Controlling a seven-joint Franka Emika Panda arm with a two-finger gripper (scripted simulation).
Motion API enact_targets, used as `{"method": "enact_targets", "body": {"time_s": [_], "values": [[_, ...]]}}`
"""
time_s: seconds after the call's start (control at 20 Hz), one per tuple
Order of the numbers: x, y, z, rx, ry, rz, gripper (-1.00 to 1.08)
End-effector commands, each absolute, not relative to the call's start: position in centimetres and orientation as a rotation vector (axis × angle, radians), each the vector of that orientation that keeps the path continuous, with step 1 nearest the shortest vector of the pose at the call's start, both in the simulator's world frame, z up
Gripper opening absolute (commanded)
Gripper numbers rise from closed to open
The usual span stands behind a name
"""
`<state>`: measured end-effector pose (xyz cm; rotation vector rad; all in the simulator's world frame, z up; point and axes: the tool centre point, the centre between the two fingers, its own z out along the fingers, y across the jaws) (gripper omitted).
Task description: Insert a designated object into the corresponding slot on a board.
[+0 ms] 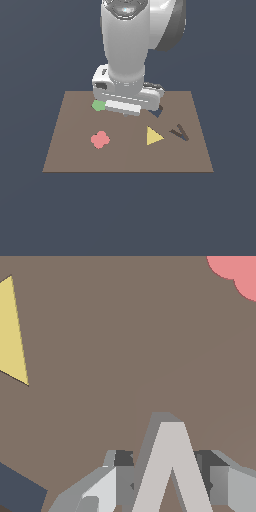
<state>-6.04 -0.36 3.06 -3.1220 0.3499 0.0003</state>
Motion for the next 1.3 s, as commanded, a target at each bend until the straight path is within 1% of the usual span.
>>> {"method": "enact_targets", "body": {"time_s": [0.0,0.4,0.8,1.25], "values": [[-5.5,0.1,3.1,-3.127,0.302,-0.001,-1.0],[-2.2,3.2,3.4,-3.142,-0.003,-0.001,-1.0],[1.6,9.4,3.7,-3.105,-0.486,0.0,-1.0],[3.0,15.3,4.0,-3.015,-0.885,0.001,-1.0]]}}
